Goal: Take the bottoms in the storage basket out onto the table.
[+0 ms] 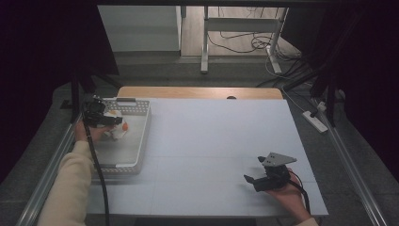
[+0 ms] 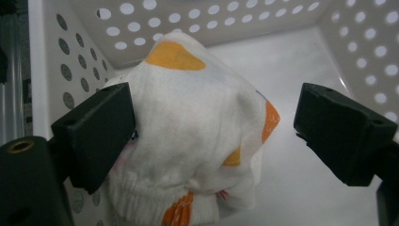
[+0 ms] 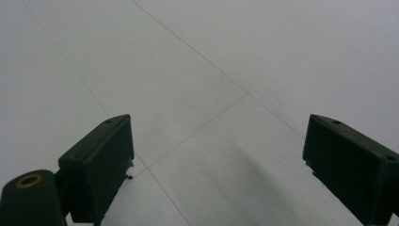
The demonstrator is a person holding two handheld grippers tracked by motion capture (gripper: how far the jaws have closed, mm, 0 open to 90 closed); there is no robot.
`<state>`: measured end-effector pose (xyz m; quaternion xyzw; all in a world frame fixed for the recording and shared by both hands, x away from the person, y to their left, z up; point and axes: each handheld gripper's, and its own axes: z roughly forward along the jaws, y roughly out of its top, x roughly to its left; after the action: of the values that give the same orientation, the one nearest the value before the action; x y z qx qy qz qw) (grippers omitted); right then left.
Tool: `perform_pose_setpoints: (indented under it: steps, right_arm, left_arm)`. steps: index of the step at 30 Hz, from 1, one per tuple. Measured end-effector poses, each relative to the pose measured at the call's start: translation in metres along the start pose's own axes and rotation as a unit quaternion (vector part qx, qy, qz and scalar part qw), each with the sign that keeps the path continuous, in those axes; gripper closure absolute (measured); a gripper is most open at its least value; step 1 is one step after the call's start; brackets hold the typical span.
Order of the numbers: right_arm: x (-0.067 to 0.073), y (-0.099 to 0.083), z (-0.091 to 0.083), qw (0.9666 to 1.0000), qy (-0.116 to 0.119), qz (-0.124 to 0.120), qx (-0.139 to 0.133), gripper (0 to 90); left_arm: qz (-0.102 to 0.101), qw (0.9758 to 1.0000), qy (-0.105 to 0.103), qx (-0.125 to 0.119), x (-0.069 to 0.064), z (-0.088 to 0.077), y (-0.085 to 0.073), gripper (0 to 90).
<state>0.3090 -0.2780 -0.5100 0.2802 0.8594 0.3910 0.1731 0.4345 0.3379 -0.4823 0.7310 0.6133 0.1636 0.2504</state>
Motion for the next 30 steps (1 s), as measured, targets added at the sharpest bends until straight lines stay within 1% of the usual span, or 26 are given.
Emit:
perform_pose_setpoints:
  steps: [4,13,15,20,23,26,30]
  right_arm:
    - [0.000,0.000,0.000,1.0000,0.001,-0.001,0.001,9.2]
    - [0.000,0.000,0.001,1.0000,0.005,-0.002,0.002,9.2]
    - [0.001,0.000,0.001,0.9999,0.010,-0.004,-0.001,9.2]
    - [0.001,0.000,0.001,0.9999,0.015,-0.007,0.002,9.2]
    - [0.001,0.000,0.001,0.9999,0.016,-0.006,0.001,9.2]
    - [0.002,0.000,0.001,0.9998,0.020,-0.009,0.002,9.2]
    - [0.002,0.000,0.002,0.9997,0.021,-0.008,0.003,9.2]
  left_arm:
    - [0.000,1.0000,-0.001,0.006,0.000,0.003,0.000,12.2]
    - [0.012,0.9996,0.010,0.022,-0.001,0.005,0.001,13.1]
    - [0.013,0.9995,0.013,0.026,-0.002,0.007,0.001,13.9]
    - [0.029,0.9980,0.026,0.049,-0.005,0.011,0.003,15.0]
    - [0.031,0.9972,0.031,0.061,-0.005,0.014,0.003,17.5]
    - [0.037,0.9958,0.038,0.074,-0.007,0.019,0.004,17.0]
    - [0.043,0.9946,0.044,0.083,-0.008,0.023,0.005,16.5]
